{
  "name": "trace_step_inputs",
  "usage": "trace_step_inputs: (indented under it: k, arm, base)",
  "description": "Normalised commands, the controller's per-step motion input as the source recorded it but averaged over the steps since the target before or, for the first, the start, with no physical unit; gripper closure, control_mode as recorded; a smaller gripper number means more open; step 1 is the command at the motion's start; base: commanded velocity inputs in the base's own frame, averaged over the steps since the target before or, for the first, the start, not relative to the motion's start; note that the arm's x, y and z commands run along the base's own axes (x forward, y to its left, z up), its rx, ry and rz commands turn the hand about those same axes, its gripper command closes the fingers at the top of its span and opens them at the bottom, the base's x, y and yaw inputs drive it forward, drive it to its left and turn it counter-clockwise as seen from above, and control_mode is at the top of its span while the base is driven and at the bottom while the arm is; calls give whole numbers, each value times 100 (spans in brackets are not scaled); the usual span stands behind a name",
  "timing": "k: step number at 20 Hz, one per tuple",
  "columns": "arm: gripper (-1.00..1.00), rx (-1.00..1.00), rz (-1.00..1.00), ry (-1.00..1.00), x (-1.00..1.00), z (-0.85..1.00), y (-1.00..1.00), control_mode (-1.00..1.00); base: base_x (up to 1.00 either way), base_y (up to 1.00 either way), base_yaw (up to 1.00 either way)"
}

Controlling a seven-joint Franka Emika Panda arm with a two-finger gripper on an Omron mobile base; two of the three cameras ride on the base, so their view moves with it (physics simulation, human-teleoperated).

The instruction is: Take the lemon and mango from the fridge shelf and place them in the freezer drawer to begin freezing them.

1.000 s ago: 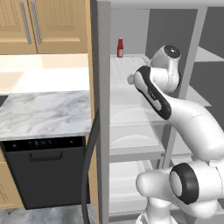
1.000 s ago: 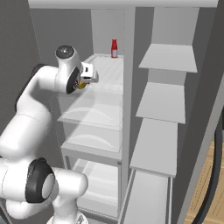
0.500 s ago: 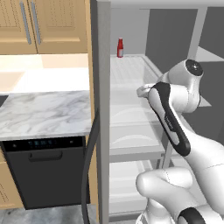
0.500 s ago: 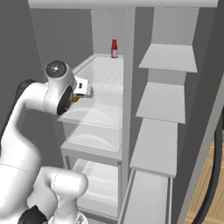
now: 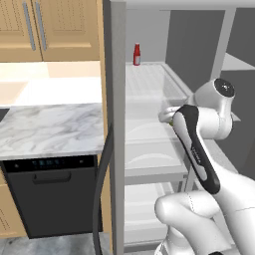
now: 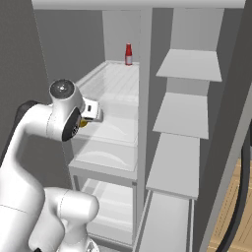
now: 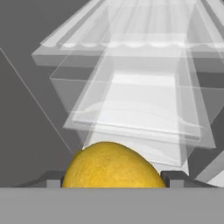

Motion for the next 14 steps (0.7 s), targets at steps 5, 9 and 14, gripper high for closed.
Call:
trace_step_inputs:
  k: [5, 9, 14]
  arm:
    - [100, 3, 0, 6, -29, -13, -1, 100]
    - [100, 0, 0, 0, 0, 0, 0, 100]
    - [100, 0, 0, 0, 0, 0, 0, 100]
  base:
    - [-14, -1, 0]
    - [-84, 0, -1]
    - [-77, 0, -4]
